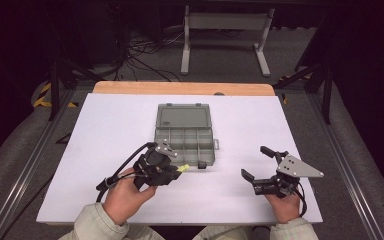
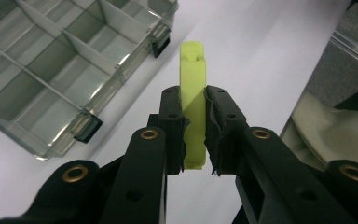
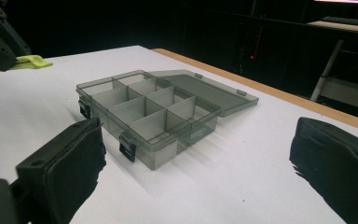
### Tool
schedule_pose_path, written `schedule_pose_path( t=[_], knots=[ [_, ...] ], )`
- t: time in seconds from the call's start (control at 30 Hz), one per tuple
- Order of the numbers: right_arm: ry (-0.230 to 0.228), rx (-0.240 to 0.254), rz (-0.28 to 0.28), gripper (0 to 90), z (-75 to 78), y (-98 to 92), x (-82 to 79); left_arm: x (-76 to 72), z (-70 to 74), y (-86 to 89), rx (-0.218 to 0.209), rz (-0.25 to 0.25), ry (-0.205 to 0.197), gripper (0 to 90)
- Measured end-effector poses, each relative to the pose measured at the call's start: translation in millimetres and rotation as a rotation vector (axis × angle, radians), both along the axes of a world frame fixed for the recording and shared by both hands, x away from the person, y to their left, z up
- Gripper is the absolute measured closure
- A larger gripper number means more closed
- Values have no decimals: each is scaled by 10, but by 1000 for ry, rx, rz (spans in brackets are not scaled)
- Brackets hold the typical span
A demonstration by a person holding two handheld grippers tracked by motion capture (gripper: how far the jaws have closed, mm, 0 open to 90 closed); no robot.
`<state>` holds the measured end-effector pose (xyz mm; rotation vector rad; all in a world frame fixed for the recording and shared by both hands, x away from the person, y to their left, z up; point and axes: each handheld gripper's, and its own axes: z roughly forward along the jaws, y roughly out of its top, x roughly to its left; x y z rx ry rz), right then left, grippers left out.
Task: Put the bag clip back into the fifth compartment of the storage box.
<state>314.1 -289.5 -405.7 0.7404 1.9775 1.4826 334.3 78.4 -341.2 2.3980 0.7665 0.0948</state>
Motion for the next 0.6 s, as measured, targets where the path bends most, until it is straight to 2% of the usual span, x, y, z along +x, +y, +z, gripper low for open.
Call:
schedule_pose_path(
  t=[0.13,0.37,0.6],
  knots=[
    [5,2,-1,30,-3,1,0,72,11,72,-1,27,-3,780],
    [6,3,-1,30,-5,4,2,188,16,187,-25,71,1,780],
    [8,6,1,30,-5,2,3,268,10,242,-21,132,-17,780]
  ],
)
